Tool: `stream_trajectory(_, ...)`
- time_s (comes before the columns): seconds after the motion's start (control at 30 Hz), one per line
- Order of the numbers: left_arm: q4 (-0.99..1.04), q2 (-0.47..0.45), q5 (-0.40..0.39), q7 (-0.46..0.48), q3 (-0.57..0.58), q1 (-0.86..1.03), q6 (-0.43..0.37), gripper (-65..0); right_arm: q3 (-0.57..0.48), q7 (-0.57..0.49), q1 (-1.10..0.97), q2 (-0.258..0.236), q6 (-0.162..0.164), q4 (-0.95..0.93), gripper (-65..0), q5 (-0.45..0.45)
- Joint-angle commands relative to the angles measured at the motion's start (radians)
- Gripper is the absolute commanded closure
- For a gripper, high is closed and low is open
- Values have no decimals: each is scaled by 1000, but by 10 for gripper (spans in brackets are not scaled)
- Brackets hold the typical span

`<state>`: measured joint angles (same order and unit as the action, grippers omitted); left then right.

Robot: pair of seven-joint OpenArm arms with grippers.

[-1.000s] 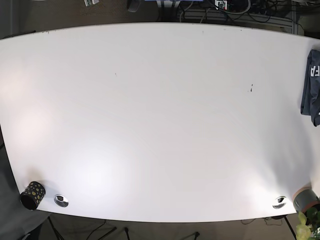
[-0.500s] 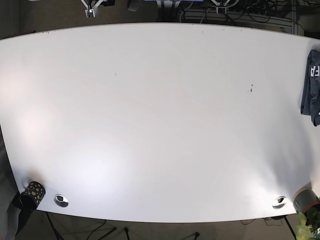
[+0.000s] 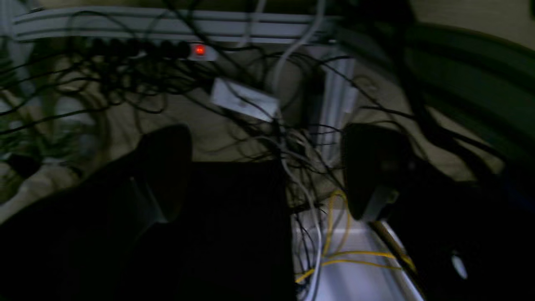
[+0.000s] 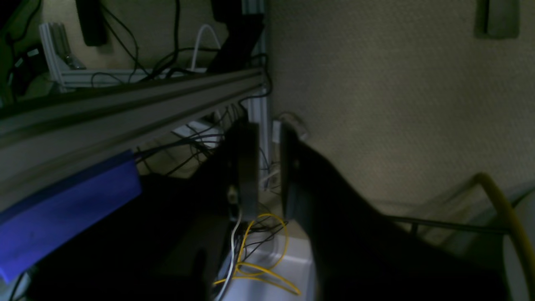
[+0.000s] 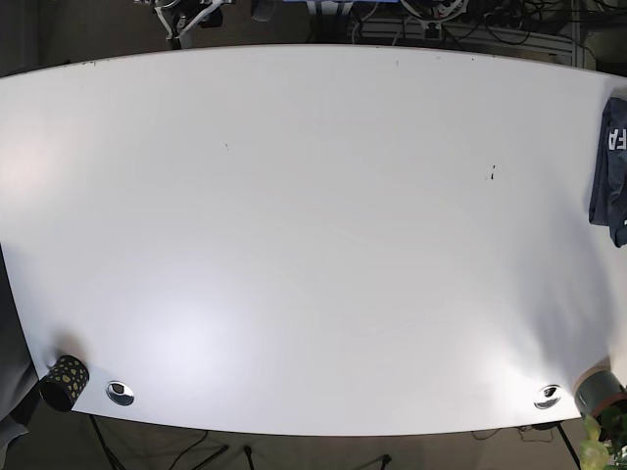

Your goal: Fold the T-shirt properly

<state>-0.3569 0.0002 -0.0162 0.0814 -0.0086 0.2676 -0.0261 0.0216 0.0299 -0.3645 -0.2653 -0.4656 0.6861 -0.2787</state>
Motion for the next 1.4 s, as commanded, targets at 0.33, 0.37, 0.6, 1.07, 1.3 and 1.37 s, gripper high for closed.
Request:
stream_trajectory(0.33,0,4,6,8,0,5,2,-521,2,-5,65,11,-5,-156,-79,-7)
stream_trajectory(0.37,0,1,6,8,0,3,2,-521,2,-5,65,11,-5,-156,-79,-7)
stream_trajectory(0.6,0,-10,6,8,0,-15,2,-521,4,-6,65,11,-9,-159,-79,-9)
stream_trajectory(1.07,-3,-38,3,10,0,-15,2,-521,5,-31,60,13,-9,-153,-75,-14)
stream_trajectory(1.3,3,-38,5,4,0,-15,5,-521,5,-31,60,13,-11,-159,-75,-15)
stream_trajectory(1.37,3,-39,6,4,0,-14,5,-521,5,-31,61,14,-11,-159,-75,-15)
